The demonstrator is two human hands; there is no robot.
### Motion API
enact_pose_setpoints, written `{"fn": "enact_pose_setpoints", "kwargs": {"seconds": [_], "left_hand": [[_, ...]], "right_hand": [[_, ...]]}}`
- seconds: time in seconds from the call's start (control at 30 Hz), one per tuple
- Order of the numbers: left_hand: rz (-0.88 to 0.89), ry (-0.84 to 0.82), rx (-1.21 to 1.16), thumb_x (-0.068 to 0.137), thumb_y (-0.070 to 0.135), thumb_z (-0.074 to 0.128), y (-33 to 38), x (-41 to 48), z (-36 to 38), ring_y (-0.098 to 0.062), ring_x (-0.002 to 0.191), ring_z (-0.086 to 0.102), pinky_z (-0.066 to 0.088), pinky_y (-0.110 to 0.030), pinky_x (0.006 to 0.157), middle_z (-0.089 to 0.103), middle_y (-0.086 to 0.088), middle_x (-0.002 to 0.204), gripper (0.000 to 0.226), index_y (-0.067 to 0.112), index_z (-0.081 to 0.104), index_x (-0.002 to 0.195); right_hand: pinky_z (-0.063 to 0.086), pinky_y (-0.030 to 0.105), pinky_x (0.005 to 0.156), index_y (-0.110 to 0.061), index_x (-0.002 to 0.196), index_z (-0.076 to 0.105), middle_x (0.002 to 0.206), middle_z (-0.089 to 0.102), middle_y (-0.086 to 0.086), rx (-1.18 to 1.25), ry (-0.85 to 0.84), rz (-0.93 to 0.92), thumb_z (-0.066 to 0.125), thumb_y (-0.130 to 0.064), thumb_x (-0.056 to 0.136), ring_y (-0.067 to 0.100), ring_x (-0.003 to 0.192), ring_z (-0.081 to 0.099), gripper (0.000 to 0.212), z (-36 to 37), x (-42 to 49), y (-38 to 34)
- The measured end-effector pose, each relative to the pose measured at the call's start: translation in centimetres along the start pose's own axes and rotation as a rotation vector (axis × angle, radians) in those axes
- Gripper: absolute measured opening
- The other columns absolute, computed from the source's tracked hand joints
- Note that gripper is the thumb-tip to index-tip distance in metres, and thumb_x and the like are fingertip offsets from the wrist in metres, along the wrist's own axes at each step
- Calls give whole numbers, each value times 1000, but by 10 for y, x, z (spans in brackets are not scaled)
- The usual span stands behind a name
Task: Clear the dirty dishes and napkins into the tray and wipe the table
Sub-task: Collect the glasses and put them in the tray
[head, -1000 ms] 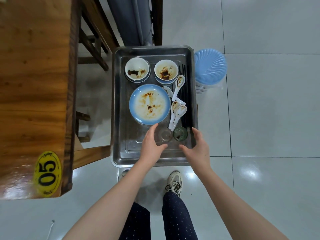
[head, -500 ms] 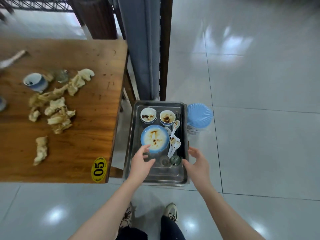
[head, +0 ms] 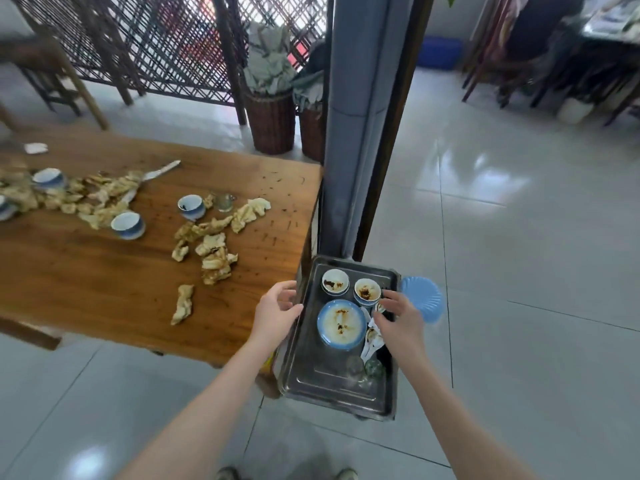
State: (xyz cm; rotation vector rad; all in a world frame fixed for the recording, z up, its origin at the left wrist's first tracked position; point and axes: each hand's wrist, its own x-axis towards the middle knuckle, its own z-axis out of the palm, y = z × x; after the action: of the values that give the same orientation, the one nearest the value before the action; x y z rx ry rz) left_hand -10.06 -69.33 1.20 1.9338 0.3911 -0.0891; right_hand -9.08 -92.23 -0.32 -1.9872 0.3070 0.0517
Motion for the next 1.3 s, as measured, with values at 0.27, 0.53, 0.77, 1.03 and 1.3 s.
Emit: {"fn": "enact_pose_setpoints", "kwargs": {"seconds": [0.27,0.53,0.77,1.03,1.3], "left_hand": [[17,72,-37,87,12,69,-26,21,-128,-8,96,60,46,-16,71,62,7,113,42,26,57,125],[22,81,-56,86,13,70,-57,57,-242,-9,97,62,52,-17,67,63,5,113,39,27,59,121],[55,94,-31,86,12,71,-74,83,-294,-1,89,60,49,-16,66,63,9,108,38,27,60,120],[14,110,-27,85,12,71,-86,132,-319,-11,98,60,45,-14,67,60,6,111,40,26,59,121],[-26,120,12,86,10,69,-95,203,-342,-16,100,61,50,-27,80,62,-2,115,41,19,59,126]], "right_hand": [[44,11,83,-22,115,61,101,66,-9,-2,-51,-98,69,-7,84,4,99,59,35,96,-21,-74],[41,9,72,-24,116,60,101,63,-9,-21,-7,-155,70,-10,85,-2,91,56,36,192,-38,-134],[38,6,72,-23,117,60,100,64,-9,-95,28,-213,72,-12,82,5,96,59,38,244,-35,-162],[43,11,78,-20,119,59,105,65,-6,-101,16,-212,72,-14,83,6,100,59,39,284,10,-177],[50,21,84,-17,123,58,109,65,-2,-101,-18,-167,71,-14,84,6,99,58,41,335,87,-184]]}}
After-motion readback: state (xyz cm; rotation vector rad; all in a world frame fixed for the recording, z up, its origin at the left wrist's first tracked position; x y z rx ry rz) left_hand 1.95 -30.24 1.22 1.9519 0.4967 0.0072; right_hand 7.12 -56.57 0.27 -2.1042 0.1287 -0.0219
